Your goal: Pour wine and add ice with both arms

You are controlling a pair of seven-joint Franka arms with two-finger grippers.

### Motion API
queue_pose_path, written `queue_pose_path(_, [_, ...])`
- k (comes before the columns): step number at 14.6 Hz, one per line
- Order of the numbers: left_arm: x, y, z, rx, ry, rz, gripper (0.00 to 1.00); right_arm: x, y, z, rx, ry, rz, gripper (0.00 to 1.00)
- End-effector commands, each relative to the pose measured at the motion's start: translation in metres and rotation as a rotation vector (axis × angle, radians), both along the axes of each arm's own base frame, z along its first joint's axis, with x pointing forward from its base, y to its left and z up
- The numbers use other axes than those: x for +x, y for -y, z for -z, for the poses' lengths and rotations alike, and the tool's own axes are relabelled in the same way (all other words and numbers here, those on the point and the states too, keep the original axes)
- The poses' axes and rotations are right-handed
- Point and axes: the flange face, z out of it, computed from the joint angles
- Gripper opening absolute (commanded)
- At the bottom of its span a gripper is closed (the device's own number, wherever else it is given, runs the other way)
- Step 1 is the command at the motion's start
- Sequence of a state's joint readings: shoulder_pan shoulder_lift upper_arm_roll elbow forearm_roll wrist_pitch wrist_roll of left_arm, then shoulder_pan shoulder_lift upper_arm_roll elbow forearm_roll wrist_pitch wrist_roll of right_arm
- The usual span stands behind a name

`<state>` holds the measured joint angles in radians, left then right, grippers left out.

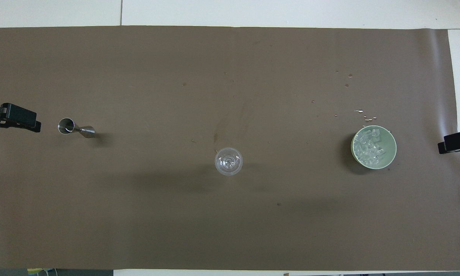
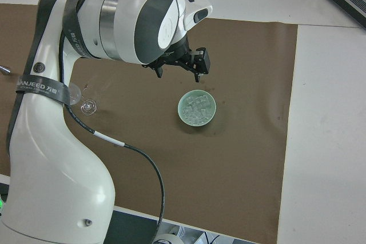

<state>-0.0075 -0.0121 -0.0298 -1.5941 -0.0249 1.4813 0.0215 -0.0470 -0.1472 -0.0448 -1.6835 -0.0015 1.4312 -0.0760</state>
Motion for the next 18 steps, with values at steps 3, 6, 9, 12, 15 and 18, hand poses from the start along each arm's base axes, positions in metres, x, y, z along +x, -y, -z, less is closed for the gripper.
queue_pose_path(3, [-0.005,-0.002,-0.002,0.016,0.010,-0.013,1.00,-0.004,0.005,0.000,0.021,0.005,-0.006,1.00])
queue_pose_path(6, [-0.005,-0.002,-0.001,0.016,0.009,-0.013,1.00,-0.004,0.005,0.000,0.021,0.006,-0.006,1.00])
queue_pose_path(9, [-0.005,0.000,-0.001,0.015,0.006,-0.016,1.00,-0.004,0.005,0.000,0.021,0.005,-0.006,1.00])
queue_pose_path(12, [-0.004,-0.002,-0.001,-0.010,-0.006,-0.060,1.00,-0.004,0.005,0.000,0.021,0.005,-0.006,1.00])
queue_pose_path(15, [0.004,-0.036,0.014,-0.127,-0.066,-0.341,1.00,-0.004,0.005,0.000,0.021,0.005,-0.006,1.00])
queue_pose_path(18, [0.025,-0.075,0.051,-0.211,-0.158,-0.653,1.00,-0.004,0.005,0.000,0.021,0.006,-0.006,1.00])
